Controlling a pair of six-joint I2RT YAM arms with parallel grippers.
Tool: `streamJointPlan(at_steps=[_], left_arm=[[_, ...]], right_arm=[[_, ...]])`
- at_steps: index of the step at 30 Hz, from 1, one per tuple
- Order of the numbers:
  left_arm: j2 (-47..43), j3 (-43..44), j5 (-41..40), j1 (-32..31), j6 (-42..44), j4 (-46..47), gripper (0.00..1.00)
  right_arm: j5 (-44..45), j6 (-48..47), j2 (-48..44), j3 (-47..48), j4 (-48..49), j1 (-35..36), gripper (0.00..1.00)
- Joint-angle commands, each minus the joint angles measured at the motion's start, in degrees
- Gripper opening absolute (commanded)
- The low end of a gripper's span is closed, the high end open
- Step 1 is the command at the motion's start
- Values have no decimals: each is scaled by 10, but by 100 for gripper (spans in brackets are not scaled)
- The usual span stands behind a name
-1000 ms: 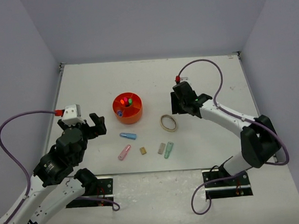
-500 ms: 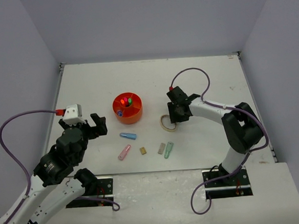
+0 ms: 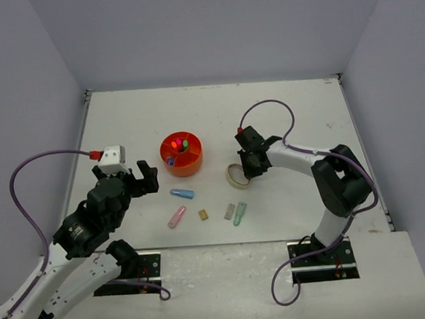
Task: Sort the stationery into containers
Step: Pick up the stationery from the center of the board, then place the stationery in the storage box.
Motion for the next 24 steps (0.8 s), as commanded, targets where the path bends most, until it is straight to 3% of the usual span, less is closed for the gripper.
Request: streamJointPlan(at_steps=[1,5,12,14,22,24], left_arm=[[25,22,108,1,-15,57,100],[79,33,236,1,-61,158,100],[184,48,414,1,-110,267,97],[193,37,445,1,-124,313,85],[196,32,461,1,-132,318,4],[188,38,439,2,-124,297,0]], right_arm=[[51,-6,-100,8,-12,58,0],[109,14,-177,45,-31,162,0],[117,19,-246,95,-28,257,0],[121,19,-263,103,-26,274,0],[134,23,-287,101,-13,276,0],[141,23,-288,99,-13,276,1]])
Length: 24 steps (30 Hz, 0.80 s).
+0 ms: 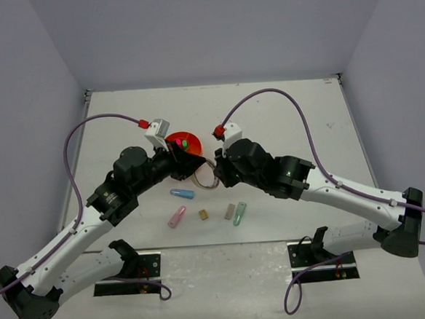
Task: Sort the stationery into containers
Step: Place the stationery in the storage box.
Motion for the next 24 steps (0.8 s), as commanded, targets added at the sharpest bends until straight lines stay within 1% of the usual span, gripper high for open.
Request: streamJointPlan(at_steps=[1,2,3,4,5,6,7,10,12,13,15,17,19,20,21,22,23,24], left_arm=[[-15,12,22,-3,5,17,0],[-16,19,-6,-4,13,7,0],[-14,35,-29,-4,31,-17,0],[-7,47,-63,-4,46,-32,0],[5,65,-100,-4,69,-51,0],[21,87,-136,-4,95,-75,0],[37,109,-165,-4,122,-103,0],[115,194,-209,0,253,-149,0],[150,219,-235,15,318,-140,0],[156,220,-234,17,345,-136,0],[156,202,-212,53,423,-30,0],[167,185,-169,89,500,35,0],[200,205,-92,123,556,56,0],[221,214,-67,131,576,57,0],[239,230,-25,151,587,54,0],[261,251,54,188,595,46,0],[276,262,82,201,601,42,0],[291,266,132,221,603,49,0]], right_arm=[[33,11,-8,13,10,1,2],[38,14,-8,12,10,1,13],[51,18,-9,7,10,0,33],[62,22,-12,3,10,0,50],[79,27,-17,-2,7,0,68],[99,31,-22,-9,2,-1,89],[116,34,-28,-15,-4,-3,98],[142,45,-60,-50,-20,-27,99],[137,52,-98,-72,-20,-41,99],[133,54,-100,-82,-20,-48,99],[129,58,-141,-105,-19,-57,99],[123,57,-164,-129,-18,-58,99],[112,55,-185,-144,-17,-58,99],[108,54,-195,-150,-18,-57,99],[101,53,-209,-159,-17,-58,99],[87,52,-228,-169,-16,-58,99],[75,49,-243,-178,-14,-58,99],[59,48,-263,-191,-10,-58,99]])
